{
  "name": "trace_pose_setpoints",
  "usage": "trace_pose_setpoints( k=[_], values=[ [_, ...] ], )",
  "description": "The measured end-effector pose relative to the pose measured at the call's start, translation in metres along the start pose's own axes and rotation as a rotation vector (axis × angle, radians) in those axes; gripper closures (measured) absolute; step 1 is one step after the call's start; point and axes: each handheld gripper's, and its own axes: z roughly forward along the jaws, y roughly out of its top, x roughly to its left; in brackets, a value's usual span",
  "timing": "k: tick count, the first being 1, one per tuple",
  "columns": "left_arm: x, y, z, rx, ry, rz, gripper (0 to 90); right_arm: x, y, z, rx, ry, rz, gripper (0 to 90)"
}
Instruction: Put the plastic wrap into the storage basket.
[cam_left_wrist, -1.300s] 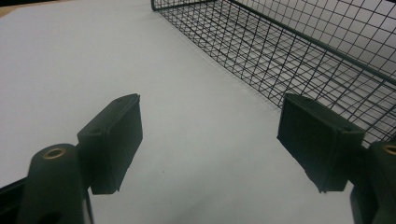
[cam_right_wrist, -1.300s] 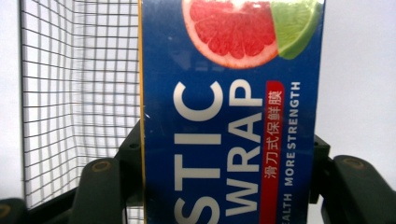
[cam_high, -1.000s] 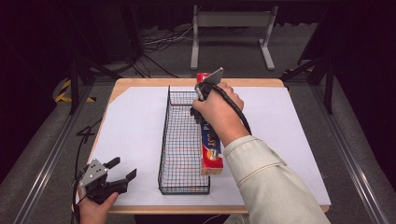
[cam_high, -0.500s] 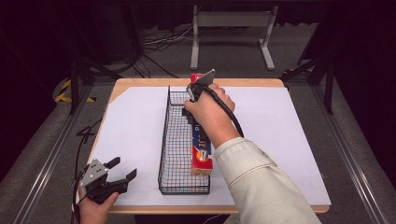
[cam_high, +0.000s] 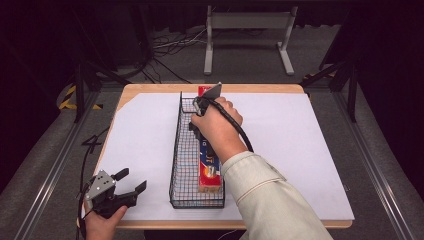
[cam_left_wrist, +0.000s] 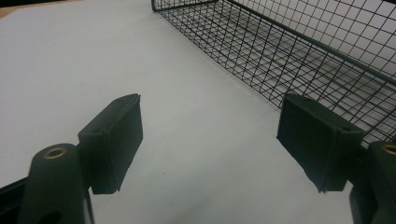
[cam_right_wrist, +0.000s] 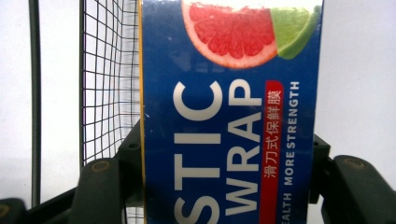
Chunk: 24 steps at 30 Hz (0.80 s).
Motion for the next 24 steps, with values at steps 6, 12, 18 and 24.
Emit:
trace_pose_setpoints(
  k=[6, 12, 18, 24],
  values=[
    [0.0, 0.0, 0.0, -0.001, 0.002, 0.0, 23.2, 0.002, -0.002, 0.008, 0.008, 0.001, 0.0, 39.6],
    [0.0, 0.0, 0.0, 0.002, 0.006, 0.001, 23.7, 0.006, -0.004, 0.017, 0.021, -0.007, -0.001, 39.5],
    [0.0, 0.0, 0.0, 0.004, 0.008, 0.001, 23.8, 0.008, -0.005, 0.025, 0.029, -0.013, -0.003, 39.5],
    [0.0, 0.0, 0.0, 0.004, 0.008, 0.004, 23.9, 0.01, -0.008, 0.034, 0.036, -0.016, -0.005, 39.5]
  ],
)
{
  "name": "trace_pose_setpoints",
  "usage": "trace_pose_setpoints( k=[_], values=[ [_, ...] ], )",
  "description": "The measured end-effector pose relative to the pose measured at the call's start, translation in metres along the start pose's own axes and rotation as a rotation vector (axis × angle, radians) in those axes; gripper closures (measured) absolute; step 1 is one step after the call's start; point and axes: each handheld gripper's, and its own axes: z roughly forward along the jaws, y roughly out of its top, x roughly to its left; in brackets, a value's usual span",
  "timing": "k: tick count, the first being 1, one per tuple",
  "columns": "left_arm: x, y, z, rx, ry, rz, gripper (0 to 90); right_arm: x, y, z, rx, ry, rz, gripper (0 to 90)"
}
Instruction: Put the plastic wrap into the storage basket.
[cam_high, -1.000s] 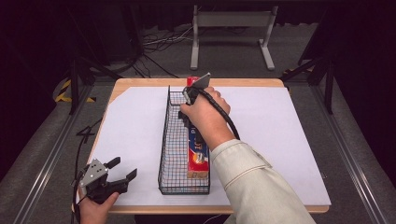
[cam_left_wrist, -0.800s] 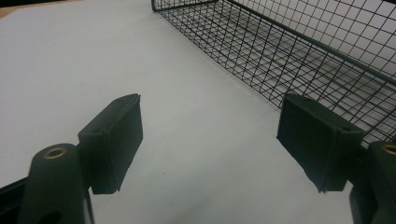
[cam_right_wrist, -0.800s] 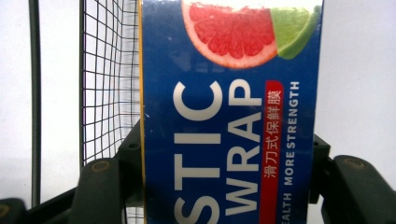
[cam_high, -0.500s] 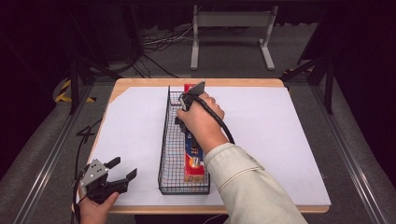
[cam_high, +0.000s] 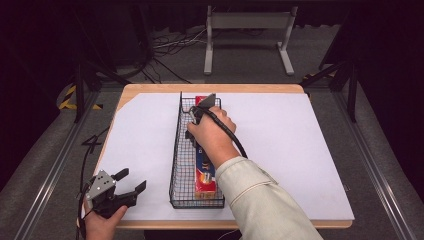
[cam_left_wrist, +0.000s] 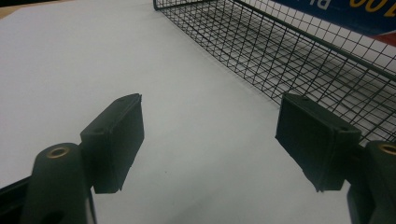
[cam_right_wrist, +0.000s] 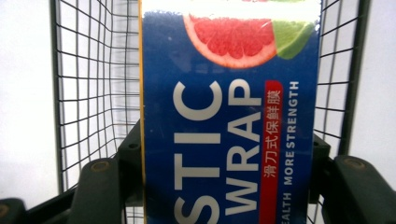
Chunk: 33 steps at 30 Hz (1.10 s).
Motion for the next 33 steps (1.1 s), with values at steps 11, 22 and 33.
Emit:
trace_pose_setpoints(
  k=[11, 22, 33],
  values=[
    [0.0, 0.0, 0.0, -0.003, -0.007, -0.003, 23.8, -0.001, -0.001, 0.014, -0.001, -0.007, 0.008, 39.3],
    [0.001, -0.001, 0.0, -0.003, -0.007, -0.009, 23.8, -0.002, 0.002, 0.017, -0.007, -0.02, 0.009, 39.3],
    [0.001, -0.001, 0.0, -0.006, -0.005, -0.008, 23.7, 0.002, -0.001, 0.028, -0.01, -0.033, -0.002, 39.0]
  ],
)
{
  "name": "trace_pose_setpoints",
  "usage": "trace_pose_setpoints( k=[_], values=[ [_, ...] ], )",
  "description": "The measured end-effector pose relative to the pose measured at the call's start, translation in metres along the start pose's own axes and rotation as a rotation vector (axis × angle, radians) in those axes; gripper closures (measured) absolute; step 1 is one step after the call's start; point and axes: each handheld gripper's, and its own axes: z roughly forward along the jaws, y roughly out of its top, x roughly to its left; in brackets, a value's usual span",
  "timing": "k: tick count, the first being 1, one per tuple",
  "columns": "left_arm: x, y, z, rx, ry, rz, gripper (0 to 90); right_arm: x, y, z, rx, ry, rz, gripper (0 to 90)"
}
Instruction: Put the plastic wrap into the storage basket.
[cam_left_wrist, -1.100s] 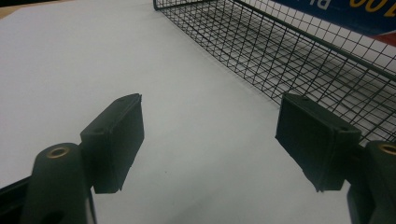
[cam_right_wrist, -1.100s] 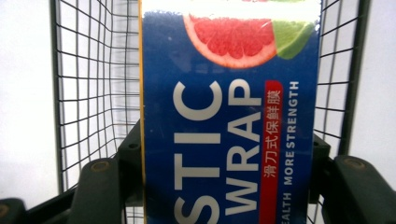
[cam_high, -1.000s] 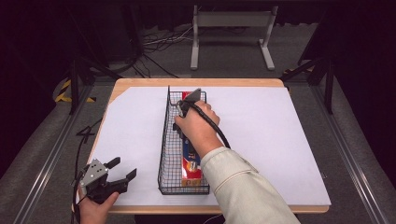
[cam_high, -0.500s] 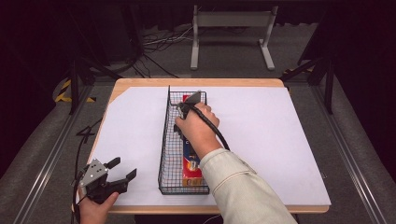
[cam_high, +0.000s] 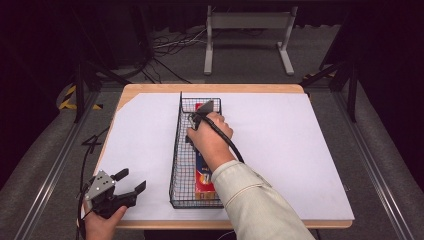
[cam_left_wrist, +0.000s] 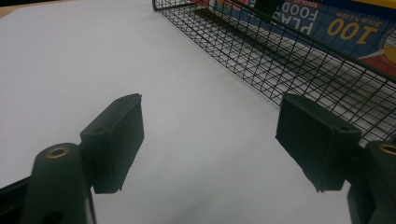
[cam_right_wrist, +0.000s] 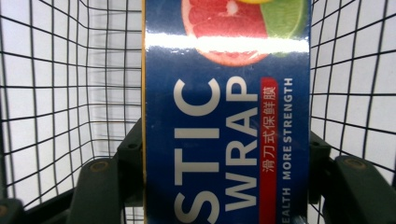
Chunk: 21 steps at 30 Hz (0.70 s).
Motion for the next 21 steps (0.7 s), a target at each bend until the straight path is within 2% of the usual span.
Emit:
trace_pose_setpoints(
  k=[4, 17, 21],
  values=[
    [0.0, 0.0, 0.0, 0.001, 0.0, 0.0, 23.8, 0.0, 0.0, 0.003, -0.005, 0.004, 0.01, 38.9],
    [0.0, 0.0, 0.0, 0.003, -0.001, -0.002, 23.8, -0.003, -0.002, 0.009, -0.011, -0.033, -0.002, 37.6],
    [0.0, 0.0, 0.0, 0.004, 0.0, 0.003, 23.8, -0.003, -0.002, 0.011, -0.005, -0.028, 0.009, 37.6]
  ],
)
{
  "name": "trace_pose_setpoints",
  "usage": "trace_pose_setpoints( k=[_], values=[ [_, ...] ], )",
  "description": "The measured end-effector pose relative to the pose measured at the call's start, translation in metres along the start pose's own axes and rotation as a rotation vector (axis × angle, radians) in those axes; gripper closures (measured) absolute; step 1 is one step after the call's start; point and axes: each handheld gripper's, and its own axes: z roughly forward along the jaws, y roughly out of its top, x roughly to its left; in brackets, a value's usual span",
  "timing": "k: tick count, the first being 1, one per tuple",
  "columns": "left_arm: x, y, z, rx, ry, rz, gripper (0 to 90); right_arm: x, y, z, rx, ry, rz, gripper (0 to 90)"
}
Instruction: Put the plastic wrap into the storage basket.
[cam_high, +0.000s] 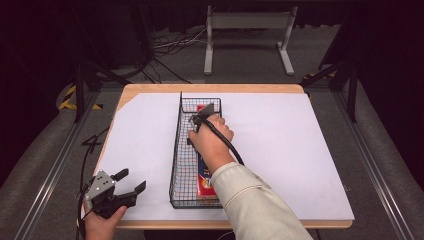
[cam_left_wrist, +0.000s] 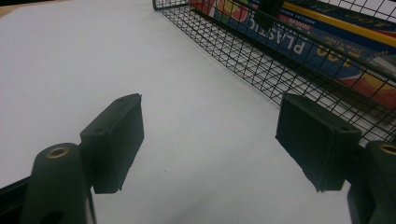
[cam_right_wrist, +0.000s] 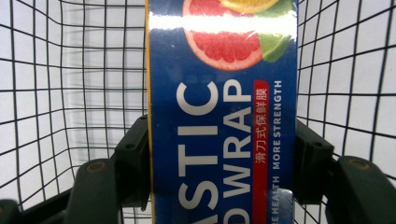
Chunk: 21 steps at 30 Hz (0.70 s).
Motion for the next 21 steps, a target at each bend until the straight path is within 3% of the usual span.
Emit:
trace_pose_setpoints(
  k=[13, 21],
  values=[
    [0.0, 0.0, 0.0, -0.001, -0.002, -0.007, 23.8, -0.001, 0.0, 0.002, 0.018, -0.005, 0.013, 37.6],
    [-0.001, 0.0, 0.0, 0.004, -0.002, -0.01, 23.8, -0.003, 0.002, -0.012, -0.021, 0.018, 0.012, 28.5]
  ],
)
